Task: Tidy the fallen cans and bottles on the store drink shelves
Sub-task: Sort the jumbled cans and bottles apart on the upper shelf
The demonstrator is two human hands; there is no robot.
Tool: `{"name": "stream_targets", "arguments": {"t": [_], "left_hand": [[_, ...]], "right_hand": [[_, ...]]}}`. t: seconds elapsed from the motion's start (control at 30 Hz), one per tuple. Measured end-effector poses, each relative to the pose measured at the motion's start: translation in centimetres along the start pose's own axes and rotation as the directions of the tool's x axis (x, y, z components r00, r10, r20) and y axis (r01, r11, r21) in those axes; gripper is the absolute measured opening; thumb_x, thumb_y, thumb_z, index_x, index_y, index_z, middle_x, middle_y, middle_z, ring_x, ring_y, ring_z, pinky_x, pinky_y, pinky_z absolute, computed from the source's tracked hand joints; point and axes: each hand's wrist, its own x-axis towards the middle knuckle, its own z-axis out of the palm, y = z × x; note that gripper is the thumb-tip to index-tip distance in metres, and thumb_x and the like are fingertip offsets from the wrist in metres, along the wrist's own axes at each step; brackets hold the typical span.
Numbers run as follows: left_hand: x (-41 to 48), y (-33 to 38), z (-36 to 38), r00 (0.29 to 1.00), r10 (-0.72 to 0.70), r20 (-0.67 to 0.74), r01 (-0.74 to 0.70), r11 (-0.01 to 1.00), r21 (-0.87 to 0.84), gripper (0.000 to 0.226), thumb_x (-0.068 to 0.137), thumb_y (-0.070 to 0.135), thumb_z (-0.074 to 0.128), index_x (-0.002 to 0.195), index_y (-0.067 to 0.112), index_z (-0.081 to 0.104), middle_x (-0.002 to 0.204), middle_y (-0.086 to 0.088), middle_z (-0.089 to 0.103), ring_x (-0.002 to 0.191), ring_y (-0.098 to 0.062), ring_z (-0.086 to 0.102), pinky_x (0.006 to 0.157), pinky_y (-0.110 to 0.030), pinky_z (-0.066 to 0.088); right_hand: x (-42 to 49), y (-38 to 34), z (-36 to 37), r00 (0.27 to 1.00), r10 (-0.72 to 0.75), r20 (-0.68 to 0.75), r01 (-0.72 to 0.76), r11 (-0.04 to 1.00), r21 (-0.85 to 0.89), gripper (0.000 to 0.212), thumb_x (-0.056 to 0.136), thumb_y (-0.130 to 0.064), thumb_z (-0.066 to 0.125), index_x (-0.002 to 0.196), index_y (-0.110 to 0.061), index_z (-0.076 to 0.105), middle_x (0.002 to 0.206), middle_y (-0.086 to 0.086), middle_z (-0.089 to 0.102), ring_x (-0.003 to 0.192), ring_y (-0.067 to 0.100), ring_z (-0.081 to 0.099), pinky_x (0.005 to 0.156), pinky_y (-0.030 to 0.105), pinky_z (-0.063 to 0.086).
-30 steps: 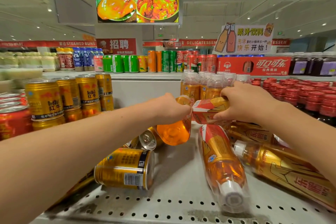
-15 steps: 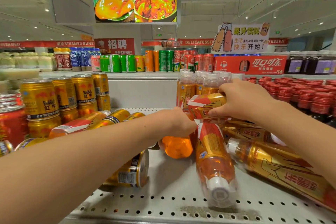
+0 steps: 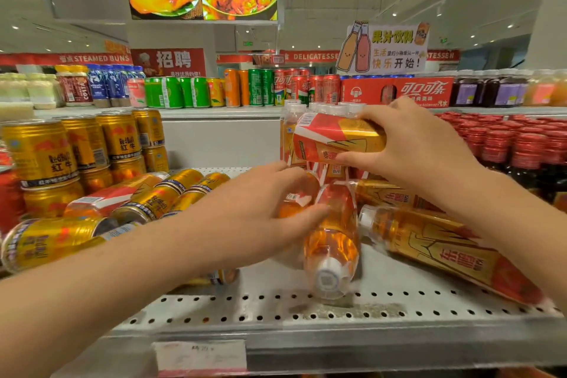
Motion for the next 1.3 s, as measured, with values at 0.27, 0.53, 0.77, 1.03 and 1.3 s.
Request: {"name": "stream_targets", "arguments": {"t": [0.27, 0.53, 0.77, 1.03, 1.3], "left_hand": [[-2.8, 1.7, 1.8, 0.965, 0.212, 0.153, -0.228, 0.968, 0.1, 0.063, 0.097, 0.06, 0.055, 0.152, 0.042, 0.031, 0.153, 0.016, 0.032, 0.139, -0.008, 0.036, 0.109, -0.037, 0.044], [-2.2, 1.0, 2.1, 0.984, 0.092, 0.153, -0.103, 0.992, 0.067, 0.057, 0.1, 0.043, 0.056, 0.152, 0.041, 0.033, 0.15, 0.013, 0.041, 0.132, -0.013, 0.047, 0.102, -0.04, 0.05], [-2.0, 2.3, 2.8, 0.996, -0.086, -0.008, 0.086, 0.982, 0.171, 0.059, 0.098, 0.027, 0.058, 0.151, 0.027, 0.034, 0.146, 0.001, 0.046, 0.129, -0.02, 0.049, 0.094, -0.033, 0.047], [-3.3, 4.5, 3.6, 0.937, 0.335, -0.098, -0.326, 0.94, 0.1, 0.042, 0.095, 0.033, 0.06, 0.137, 0.027, 0.059, 0.136, 0.01, 0.058, 0.123, -0.008, 0.049, 0.104, -0.026, 0.038], [-2.2, 4.4, 5.9, 0.962, 0.258, -0.087, -0.25, 0.964, 0.092, 0.059, 0.098, 0.023, 0.06, 0.153, 0.029, 0.041, 0.154, 0.006, 0.047, 0.141, -0.014, 0.04, 0.118, -0.034, 0.036]], "right_hand": [[-7.2, -1.6, -4.8, 0.993, 0.066, -0.093, -0.061, 0.997, 0.055, 0.08, 0.07, -0.083, 0.059, 0.135, -0.038, 0.053, 0.115, -0.002, 0.055, 0.101, 0.014, 0.054, 0.077, 0.033, 0.045], [-14.7, -2.5, -7.1, 0.986, 0.167, -0.004, -0.167, 0.986, 0.02, 0.075, 0.068, -0.087, 0.057, 0.13, -0.045, 0.053, 0.106, -0.013, 0.048, 0.091, 0.007, 0.051, 0.062, 0.014, 0.032], [-16.7, -2.8, -5.0, 0.979, 0.182, 0.096, -0.176, 0.982, -0.07, 0.081, 0.071, -0.086, 0.054, 0.134, -0.035, 0.054, 0.107, -0.009, 0.05, 0.091, 0.01, 0.054, 0.069, 0.026, 0.046], [-16.4, -3.2, -2.2, 0.975, 0.193, 0.112, -0.184, 0.979, -0.083, 0.075, 0.076, -0.085, 0.049, 0.126, -0.029, 0.056, 0.11, -0.003, 0.055, 0.099, 0.016, 0.057, 0.08, 0.032, 0.053], [-16.0, -3.0, -1.7, 0.997, 0.073, 0.007, -0.071, 0.986, -0.151, 0.058, 0.088, -0.067, 0.052, 0.129, -0.027, 0.059, 0.111, -0.001, 0.061, 0.103, 0.018, 0.054, 0.086, 0.034, 0.046]]}}
